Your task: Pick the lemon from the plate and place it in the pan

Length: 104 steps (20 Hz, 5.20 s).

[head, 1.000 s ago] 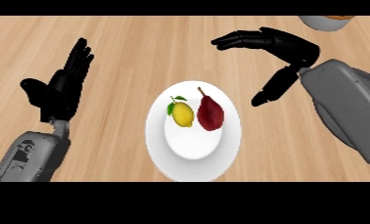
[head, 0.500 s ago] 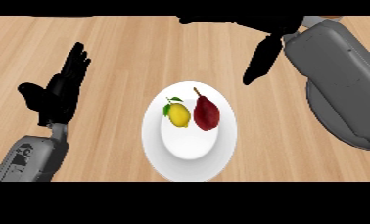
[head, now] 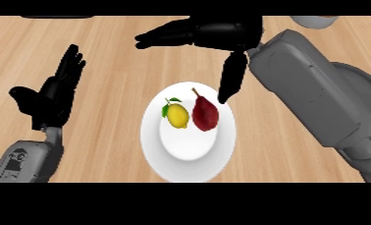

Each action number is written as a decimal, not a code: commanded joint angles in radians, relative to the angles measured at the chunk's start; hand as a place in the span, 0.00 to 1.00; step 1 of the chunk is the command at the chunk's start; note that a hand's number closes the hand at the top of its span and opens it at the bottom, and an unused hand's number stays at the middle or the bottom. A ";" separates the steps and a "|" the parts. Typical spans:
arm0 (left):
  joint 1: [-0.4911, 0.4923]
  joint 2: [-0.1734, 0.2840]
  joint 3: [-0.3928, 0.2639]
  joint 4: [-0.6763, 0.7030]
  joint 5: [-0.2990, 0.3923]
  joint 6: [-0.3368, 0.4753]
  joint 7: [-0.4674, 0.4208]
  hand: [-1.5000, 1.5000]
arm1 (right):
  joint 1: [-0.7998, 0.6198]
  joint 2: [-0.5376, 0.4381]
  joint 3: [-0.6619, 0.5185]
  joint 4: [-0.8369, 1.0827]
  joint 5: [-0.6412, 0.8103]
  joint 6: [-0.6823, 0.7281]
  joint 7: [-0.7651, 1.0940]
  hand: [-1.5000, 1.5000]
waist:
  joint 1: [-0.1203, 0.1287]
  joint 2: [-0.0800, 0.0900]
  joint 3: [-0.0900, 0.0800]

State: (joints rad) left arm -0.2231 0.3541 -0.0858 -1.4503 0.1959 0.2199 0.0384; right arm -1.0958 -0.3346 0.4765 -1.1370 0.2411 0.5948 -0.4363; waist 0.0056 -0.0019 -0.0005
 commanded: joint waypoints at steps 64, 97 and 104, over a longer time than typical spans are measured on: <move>-0.078 -0.095 0.169 0.028 -0.129 -0.134 0.069 0.50 | 0.188 0.334 0.184 0.265 0.838 -0.105 0.070 0.00 | 0.005 0.003 0.000; 0.120 -0.082 0.267 -0.044 -0.133 -0.107 0.047 0.50 | 0.768 0.107 -0.023 -0.281 0.664 -0.549 0.415 1.00 | -0.189 -0.062 0.000; 0.134 -0.104 0.249 -0.070 -0.125 -0.119 0.028 0.50 | 1.003 -0.001 -0.155 -0.729 0.578 -0.552 0.524 1.00 | -0.149 -0.036 -0.001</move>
State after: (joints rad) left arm -0.0900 0.2565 0.1678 -1.5031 0.0610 0.1105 0.0705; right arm -0.2173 -0.2965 0.3806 -1.6450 0.8595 0.0564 0.0243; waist -0.1634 -0.0494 -0.0016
